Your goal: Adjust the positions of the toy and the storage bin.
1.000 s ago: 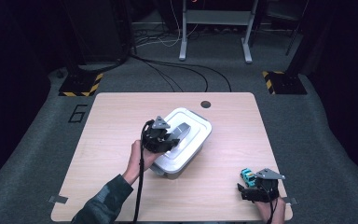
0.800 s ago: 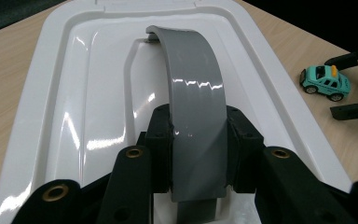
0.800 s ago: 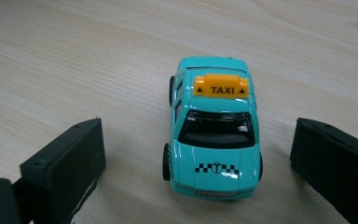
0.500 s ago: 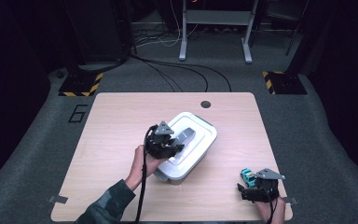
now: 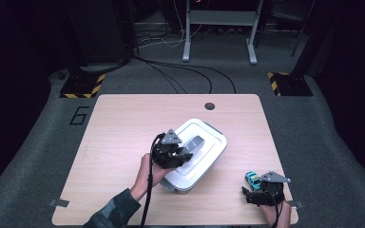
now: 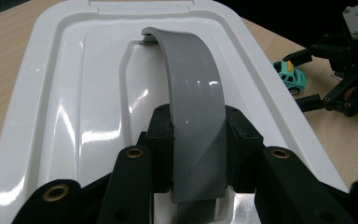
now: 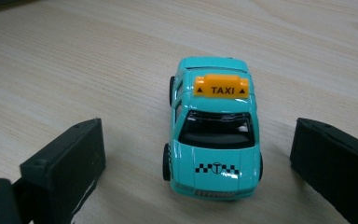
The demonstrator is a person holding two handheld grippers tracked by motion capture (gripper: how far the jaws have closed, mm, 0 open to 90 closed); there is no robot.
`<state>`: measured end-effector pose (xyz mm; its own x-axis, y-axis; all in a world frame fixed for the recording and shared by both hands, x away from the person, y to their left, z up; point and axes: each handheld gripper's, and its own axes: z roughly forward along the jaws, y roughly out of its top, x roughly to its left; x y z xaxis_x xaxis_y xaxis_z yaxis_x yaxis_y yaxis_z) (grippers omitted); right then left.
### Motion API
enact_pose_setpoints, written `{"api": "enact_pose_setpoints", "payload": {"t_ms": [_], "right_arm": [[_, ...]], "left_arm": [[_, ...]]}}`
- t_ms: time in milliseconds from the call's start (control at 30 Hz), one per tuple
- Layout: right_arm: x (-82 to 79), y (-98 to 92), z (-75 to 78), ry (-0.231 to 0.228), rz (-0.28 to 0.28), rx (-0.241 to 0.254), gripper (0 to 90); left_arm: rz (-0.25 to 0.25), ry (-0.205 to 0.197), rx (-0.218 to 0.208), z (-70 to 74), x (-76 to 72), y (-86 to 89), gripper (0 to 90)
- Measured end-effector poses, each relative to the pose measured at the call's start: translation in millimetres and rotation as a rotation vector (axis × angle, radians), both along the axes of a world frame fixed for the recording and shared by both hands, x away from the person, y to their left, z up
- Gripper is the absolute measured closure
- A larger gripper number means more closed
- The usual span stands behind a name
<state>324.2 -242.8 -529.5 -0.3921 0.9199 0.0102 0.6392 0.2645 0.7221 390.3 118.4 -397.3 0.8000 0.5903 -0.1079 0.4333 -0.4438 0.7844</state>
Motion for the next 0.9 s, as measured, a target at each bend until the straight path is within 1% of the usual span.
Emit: {"api": "enact_pose_setpoints", "payload": {"t_ms": [33, 67, 133, 200, 233, 333, 400, 433, 467, 500, 533, 567, 633, 767, 800, 833, 900], "right_arm": [[0.0, 0.0, 0.0, 0.000, 0.001, 0.000, 2.7], [0.0, 0.0, 0.0, 0.000, 0.000, 0.000, 2.8], [-0.1, 0.1, 0.0, 0.000, 0.000, 0.000, 2.8], [-0.1, 0.0, 0.1, 0.000, 0.000, 0.001, 2.8], [-0.1, -0.1, 0.0, 0.000, 0.000, 0.001, 2.8], [-0.1, 0.0, 0.0, 0.000, 0.000, 0.001, 2.8], [-0.1, -0.1, 0.1, 0.001, 0.000, 0.001, 2.9], [-0.1, -0.1, 0.1, 0.000, 0.000, 0.002, 2.9], [-0.2, 0.0, 0.1, 0.000, 0.000, 0.001, 3.0], [-0.2, 0.0, 0.1, -0.001, -0.001, 0.001, 3.1], [-0.3, 0.0, 0.1, -0.001, -0.003, 0.003, 3.2], [-0.2, -0.3, 0.1, -0.001, -0.003, 0.006, 3.3], [-0.5, -0.1, 0.2, 0.000, -0.006, 0.007, 3.3], [-0.3, -0.1, 0.1, -0.002, -0.004, 0.004, 3.3], [-0.3, -0.2, 0.1, -0.002, -0.004, 0.004, 3.3], [-0.3, -0.2, 0.1, -0.002, -0.004, 0.005, 3.3], [-0.3, 0.0, 0.1, -0.002, -0.004, 0.004, 3.3]], "left_arm": [[-0.001, -0.005, 0.004, 0.0, -0.5, -0.4, 67.4], [0.002, -0.007, -0.005, -0.6, -1.3, -1.3, 67.4], [0.015, -0.001, -0.011, -0.9, -2.7, -1.6, 67.4], [0.032, 0.010, -0.030, -2.2, -4.7, -2.1, 67.5], [0.037, 0.012, -0.031, -2.2, -5.7, -2.5, 67.5], [0.039, 0.001, -0.028, -2.4, -7.3, -3.9, 67.5], [0.035, -0.001, -0.025, -2.0, -6.8, -4.2, 67.3], [0.033, -0.001, -0.017, -1.4, -6.5, -4.1, 67.2], [0.029, -0.002, -0.020, -0.5, -7.0, -4.5, 66.8], [0.023, -0.013, -0.028, 1.0, -7.5, -4.3, 64.4], [0.030, -0.030, -0.017, 3.9, -8.1, -4.4, 62.1], [0.033, -0.040, -0.016, 6.7, -8.1, -4.9, 57.4], [0.036, -0.055, -0.013, 13.4, -7.1, -6.1, 50.1], [0.043, -0.070, 0.015, 20.0, -2.9, -10.3, 31.4], [0.046, -0.071, 0.043, 21.4, -1.2, -12.5, 28.6], [0.046, -0.073, 0.059, 21.6, 0.7, -14.3, 24.4], [0.046, -0.076, 0.081, 20.8, 3.5, -17.2, 23.2]]}}
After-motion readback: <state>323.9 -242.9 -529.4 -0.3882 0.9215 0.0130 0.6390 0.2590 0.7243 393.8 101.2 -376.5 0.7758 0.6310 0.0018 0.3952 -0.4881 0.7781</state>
